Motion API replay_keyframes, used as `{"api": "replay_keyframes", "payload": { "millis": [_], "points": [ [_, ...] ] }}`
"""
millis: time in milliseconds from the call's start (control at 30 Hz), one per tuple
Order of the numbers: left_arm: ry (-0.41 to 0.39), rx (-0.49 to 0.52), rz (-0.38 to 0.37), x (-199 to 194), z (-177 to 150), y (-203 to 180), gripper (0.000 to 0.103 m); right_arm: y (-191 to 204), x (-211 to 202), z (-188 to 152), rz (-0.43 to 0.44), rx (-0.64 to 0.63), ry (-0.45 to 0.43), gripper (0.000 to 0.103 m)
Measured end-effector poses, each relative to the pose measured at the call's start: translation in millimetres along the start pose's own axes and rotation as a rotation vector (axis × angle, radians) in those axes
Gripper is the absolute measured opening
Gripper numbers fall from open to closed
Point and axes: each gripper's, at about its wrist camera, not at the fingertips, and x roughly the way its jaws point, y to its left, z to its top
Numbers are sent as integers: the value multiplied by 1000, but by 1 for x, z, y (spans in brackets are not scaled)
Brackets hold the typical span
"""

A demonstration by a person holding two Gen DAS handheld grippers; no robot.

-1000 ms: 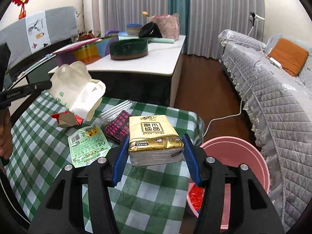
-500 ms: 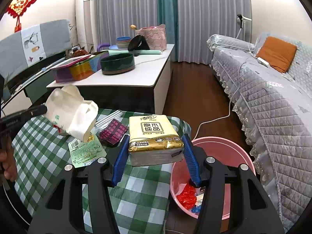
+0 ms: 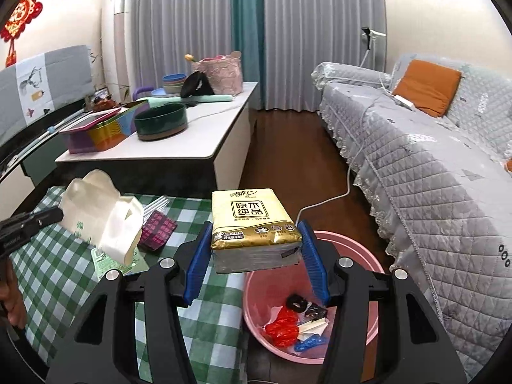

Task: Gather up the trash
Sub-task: 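Carry the white packaging with the left gripper while the right gripper carries the tissue pack over the bucket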

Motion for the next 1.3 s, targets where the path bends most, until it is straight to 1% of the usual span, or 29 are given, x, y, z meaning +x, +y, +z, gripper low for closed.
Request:
{"api": "replay_keyframes", "payload": {
  "millis": [300, 633, 867, 967, 1100, 1300],
  "points": [
    [13, 16, -22, 4, -4, -18, 5, -20, -7, 7, -49, 31, -20, 54],
    [25, 50, -60, 16, 6, -46, 5, -47, -15, 12, -93, 92, -35, 54],
    [32, 75, -94, 32, 14, -77, 5, -65, -17, 14, -119, 128, -41, 54],
    [37, 88, -109, 40, 17, -91, 5, -70, -17, 16, -158, 113, -52, 54],
    [47, 105, -126, 51, 20, -108, 5, -81, -16, 19, -183, 126, -60, 54],
    [67, 124, -147, 70, 22, -127, 5, -95, -10, 20, -203, 151, -48, 54]
  ]
}}
